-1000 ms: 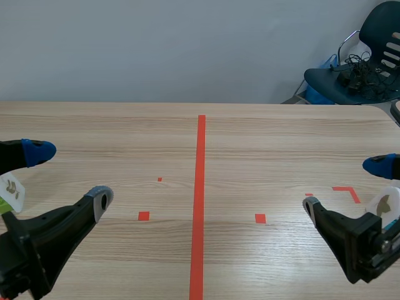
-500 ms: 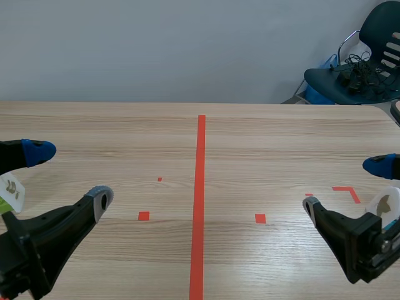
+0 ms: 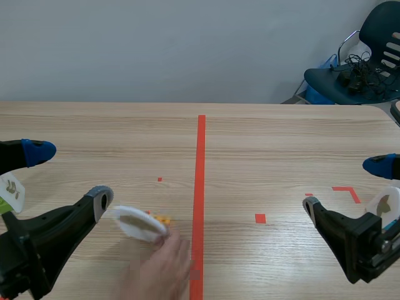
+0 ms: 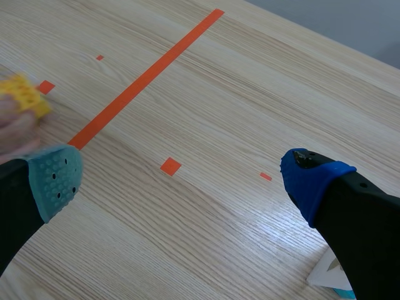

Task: Do the leaf sorting experiment

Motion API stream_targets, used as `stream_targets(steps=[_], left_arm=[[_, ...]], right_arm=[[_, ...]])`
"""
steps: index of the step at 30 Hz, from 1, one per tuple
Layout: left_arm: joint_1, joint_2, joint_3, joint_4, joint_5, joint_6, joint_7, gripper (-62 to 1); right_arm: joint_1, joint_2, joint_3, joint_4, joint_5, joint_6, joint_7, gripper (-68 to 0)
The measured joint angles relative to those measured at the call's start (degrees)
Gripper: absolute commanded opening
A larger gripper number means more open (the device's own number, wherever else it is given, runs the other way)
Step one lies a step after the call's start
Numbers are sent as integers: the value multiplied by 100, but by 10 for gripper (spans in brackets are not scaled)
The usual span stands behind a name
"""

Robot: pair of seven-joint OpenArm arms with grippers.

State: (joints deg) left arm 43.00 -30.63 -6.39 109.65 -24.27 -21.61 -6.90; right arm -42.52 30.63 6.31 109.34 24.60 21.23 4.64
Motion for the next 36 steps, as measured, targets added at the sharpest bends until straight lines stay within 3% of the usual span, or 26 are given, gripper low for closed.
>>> stream_targets(steps=[24,31,36], left_arm=[[0,0,0,0,0,0,0,14],[0,0,0,0,0,0,0,14],[0,0,0,0,0,0,2,14]], right_arm=[[358,-2,-15,0,0,63,-214,4],[1296,-31,-938,-2,-72,155,-614,4],[1989,-402,-1716,-369,-470,151,-605,4]])
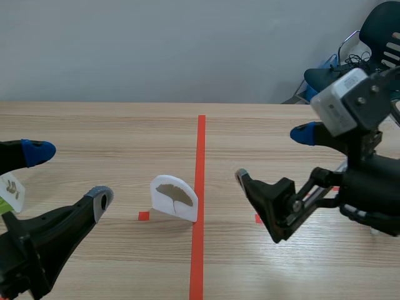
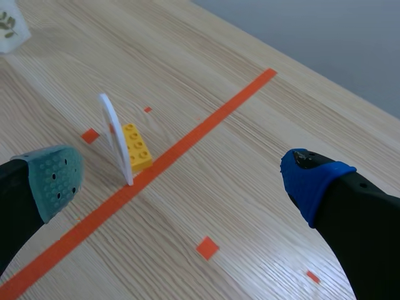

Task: Do the leaf sorting experiment

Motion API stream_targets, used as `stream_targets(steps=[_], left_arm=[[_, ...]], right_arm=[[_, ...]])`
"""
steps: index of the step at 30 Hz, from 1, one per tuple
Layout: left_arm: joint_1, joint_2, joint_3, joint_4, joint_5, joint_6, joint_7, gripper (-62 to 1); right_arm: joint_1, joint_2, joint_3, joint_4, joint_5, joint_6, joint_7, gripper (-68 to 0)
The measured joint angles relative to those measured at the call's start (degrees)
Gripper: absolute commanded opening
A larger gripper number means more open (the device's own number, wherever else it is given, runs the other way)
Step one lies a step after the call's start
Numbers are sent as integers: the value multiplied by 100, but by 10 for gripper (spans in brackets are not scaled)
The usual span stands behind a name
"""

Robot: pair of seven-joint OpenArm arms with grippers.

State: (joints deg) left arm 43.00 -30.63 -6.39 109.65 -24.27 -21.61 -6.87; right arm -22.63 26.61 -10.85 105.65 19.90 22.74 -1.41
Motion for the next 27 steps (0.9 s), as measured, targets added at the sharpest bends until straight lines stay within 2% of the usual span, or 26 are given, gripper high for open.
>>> stream_targets(steps=[4,7,12,16,20,22,23,24,27], left_arm=[[0,0,0,0,0,0,-2,14],[0,0,0,0,0,0,-2,14],[0,0,0,0,0,0,-2,14],[-4,0,0,0,0,0,-2,14],[-4,0,0,0,0,0,-2,14],[-4,0,0,0,0,0,-2,14],[-2,0,0,0,0,0,-2,14],[-4,0,0,0,0,0,-2,14],[-4,0,0,0,0,0,-2,14]], right_arm=[[533,-448,-610,-885,-339,2,9,4],[905,-798,-1010,-1720,-664,2,284,4],[1504,-1338,-1528,-3117,-1276,-9,1056,4],[1884,-1742,-1790,-4044,-1561,-59,1552,4],[2149,-2044,-1906,-4686,-1827,-109,2048,4],[2225,-2144,-1965,-4859,-1971,-273,2184,4],[2238,-2186,-1982,-4907,-1974,-363,2212,-14],[2245,-2205,-2009,-4924,-1978,-448,2197,-60],[2245,-2214,-2039,-4922,-1978,-446,2197,-260]])
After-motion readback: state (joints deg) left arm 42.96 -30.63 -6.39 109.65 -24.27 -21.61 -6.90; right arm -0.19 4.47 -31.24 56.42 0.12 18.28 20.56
